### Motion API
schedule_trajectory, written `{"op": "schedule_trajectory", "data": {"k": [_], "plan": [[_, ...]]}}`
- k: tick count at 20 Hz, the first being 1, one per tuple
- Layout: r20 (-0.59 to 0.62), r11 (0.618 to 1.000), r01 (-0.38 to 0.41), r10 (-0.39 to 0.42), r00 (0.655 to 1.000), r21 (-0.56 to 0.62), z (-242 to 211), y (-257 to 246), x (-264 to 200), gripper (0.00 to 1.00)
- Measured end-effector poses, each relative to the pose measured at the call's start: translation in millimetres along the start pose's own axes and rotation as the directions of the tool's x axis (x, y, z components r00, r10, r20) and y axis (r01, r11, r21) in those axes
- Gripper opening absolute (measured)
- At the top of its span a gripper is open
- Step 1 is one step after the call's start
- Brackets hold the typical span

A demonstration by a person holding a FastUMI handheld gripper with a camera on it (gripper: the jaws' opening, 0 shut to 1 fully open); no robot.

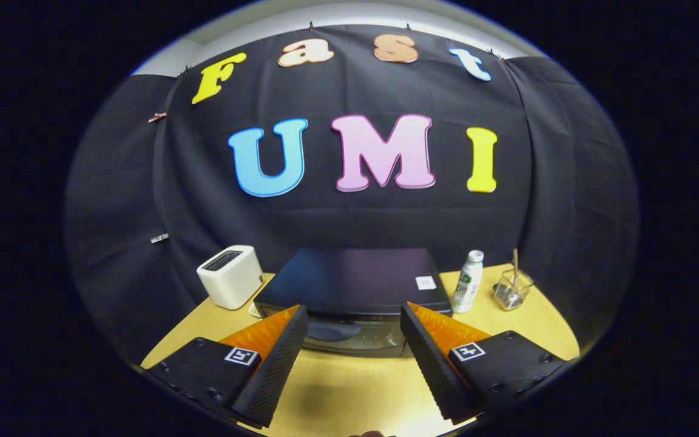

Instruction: Open the toaster oven, put the food inside, and close the toaster oven door.

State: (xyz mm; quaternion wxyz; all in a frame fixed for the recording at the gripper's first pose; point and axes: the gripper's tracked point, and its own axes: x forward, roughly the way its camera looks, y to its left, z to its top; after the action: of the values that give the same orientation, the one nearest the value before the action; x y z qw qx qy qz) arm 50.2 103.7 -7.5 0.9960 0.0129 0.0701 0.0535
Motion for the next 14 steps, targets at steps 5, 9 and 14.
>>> {"op": "schedule_trajectory", "data": {"k": [5,9,14], "plan": [[0.119,0.996,0.085,-0.082,0.990,-0.019,38.3,-64.0,-41.4,0.99],[0.150,0.987,0.158,-0.161,0.975,0.035,44.4,-107.7,-68.0,0.99],[0.165,0.970,0.243,-0.242,0.956,0.015,44.7,-148.6,-110.0,0.99]]}}
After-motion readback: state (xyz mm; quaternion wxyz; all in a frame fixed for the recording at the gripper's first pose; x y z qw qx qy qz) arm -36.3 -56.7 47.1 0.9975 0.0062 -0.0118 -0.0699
